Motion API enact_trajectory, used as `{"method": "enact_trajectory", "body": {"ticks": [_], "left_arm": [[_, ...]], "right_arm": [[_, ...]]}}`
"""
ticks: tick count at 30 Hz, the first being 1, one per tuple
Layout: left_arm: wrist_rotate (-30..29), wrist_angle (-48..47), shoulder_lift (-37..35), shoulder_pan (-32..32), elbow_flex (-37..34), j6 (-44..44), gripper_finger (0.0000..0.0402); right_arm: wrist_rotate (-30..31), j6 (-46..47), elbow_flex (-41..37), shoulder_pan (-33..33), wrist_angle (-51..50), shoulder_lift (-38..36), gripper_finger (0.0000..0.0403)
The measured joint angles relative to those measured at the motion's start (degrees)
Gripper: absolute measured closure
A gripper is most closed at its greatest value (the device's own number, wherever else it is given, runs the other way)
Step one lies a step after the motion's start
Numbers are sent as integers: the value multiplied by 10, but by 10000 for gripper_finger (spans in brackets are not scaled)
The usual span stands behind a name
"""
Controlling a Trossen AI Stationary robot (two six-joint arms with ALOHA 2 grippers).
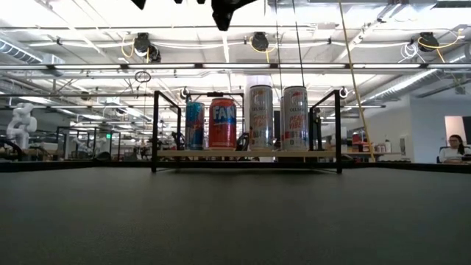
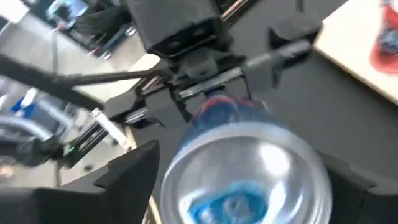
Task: Place canned beverage on shelf
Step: Put the blue soda can on the shelf
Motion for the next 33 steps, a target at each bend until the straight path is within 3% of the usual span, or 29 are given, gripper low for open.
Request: {"method": "enact_trajectory", "body": {"ticks": [7, 15, 25, 33], "left_arm": [[-119, -91, -56, -7, 0, 33, 193], [-232, -181, -106, 2, 0, 48, 193], [-264, -185, -113, 33, -9, 44, 193], [-256, -254, -186, 62, -77, 17, 193]], "right_arm": [[84, 63, -1, -3, -20, 0, 77], [102, 105, -1, -20, -17, -7, 78], [95, 1, -1, -81, 62, -6, 78], [3, -123, -1, -176, 158, 1, 78]]}}
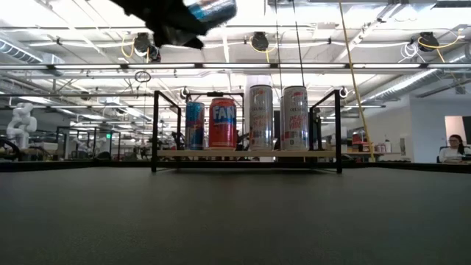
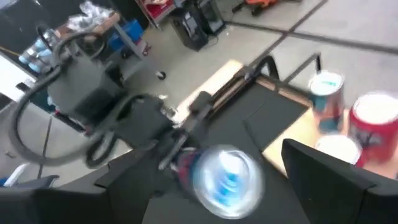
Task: Place canned beverage on shelf
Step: Put the blue soda can on the shelf
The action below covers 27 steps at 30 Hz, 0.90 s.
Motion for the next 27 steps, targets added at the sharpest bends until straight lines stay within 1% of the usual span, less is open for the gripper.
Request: {"method": "enact_trajectory", "body": {"ticks": [3, 5, 10, 12, 15, 18, 21, 27], "left_arm": [[-16, 41, -49, 24, -32, -8, 193], [-28, 61, -69, 35, -47, -8, 193], [-46, 89, -75, 56, -51, 21, 193], [-52, 90, -73, 64, -51, 28, 193], [-52, 97, -73, 69, -51, 28, 190], [-61, 96, -73, 72, -51, 32, 185], [-65, 88, -73, 71, -51, 31, 189], [-62, 86, -73, 71, -51, 27, 190]], "right_arm": [[-34, -21, 0, -30, 18, 0, 78], [-61, -36, 0, -47, 42, 3, 78], [-99, -108, 1, -61, 158, 45, 78], [-101, -124, 0, -61, 200, 62, 78], [-100, -128, 0, -60, 213, 76, 78], [-98, -121, 0, -63, 203, 84, 78], [-96, -105, 0, -63, 199, 91, 78], [-96, -101, 1, -63, 196, 96, 78]]}}
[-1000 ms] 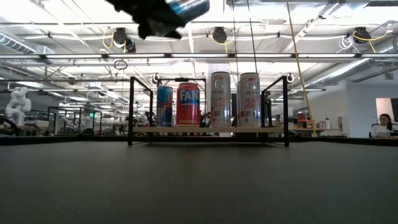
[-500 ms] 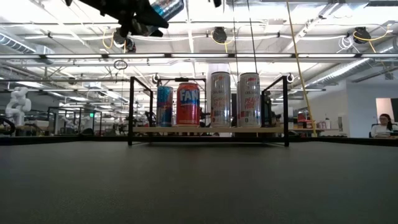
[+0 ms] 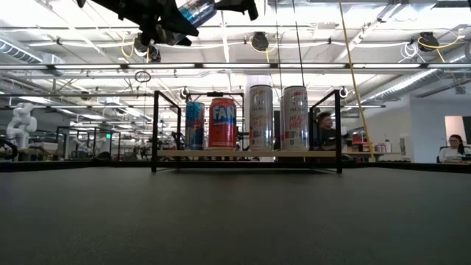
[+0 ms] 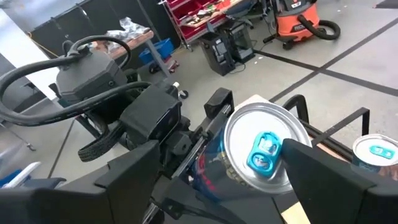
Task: Place canned beverage on shelf
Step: Put the blue soda can on the shelf
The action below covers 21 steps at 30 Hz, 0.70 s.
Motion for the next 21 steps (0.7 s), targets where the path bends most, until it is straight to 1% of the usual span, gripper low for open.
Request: {"method": "enact_trajectory", "body": {"ticks": [5, 10, 13, 18, 21], "left_arm": [[38, 4, 0, -1, 0, 14, 191], [38, 7, -2, -4, 0, 16, 191], [39, 15, -4, -4, 0, 21, 191], [35, 26, -4, -3, 0, 35, 191], [38, 36, -4, -3, 0, 57, 191]], "right_arm": [[0, 12, 0, -6, -6, -1, 78], [11, 14, 0, -7, -1, -3, 78], [20, -7, 0, -7, 2, -7, 78], [24, -11, 0, -8, -4, -5, 78], [24, -11, 0, -9, -3, -5, 78]]}}
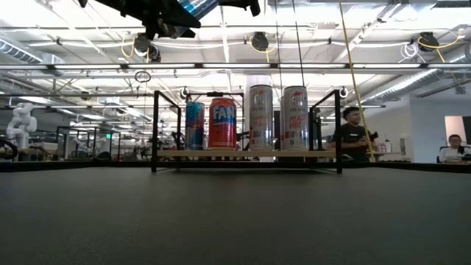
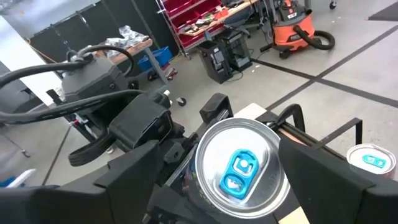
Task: Place canned beverage on shelf
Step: Put the blue soda can on the shelf
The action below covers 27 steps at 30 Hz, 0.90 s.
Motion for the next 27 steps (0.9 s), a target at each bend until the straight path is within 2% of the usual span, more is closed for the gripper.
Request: {"method": "enact_trajectory", "body": {"ticks": [6, 11, 14, 18, 27], "left_arm": [[10, 10, 0, 0, 0, 7, 191], [27, 18, -2, -2, 2, 23, 191], [24, 21, -2, -2, 2, 45, 191], [20, 31, -2, -2, 2, 50, 191], [8, 42, -1, 0, 0, 66, 191]], "right_arm": [[4, -41, -2, 1, 8, -14, 78], [89, -156, -2, 5, 57, -32, 78], [71, -145, -1, 3, 60, -31, 78], [13, -100, -2, 2, 52, -20, 78], [-20, -75, 0, 1, 52, -5, 78]]}}
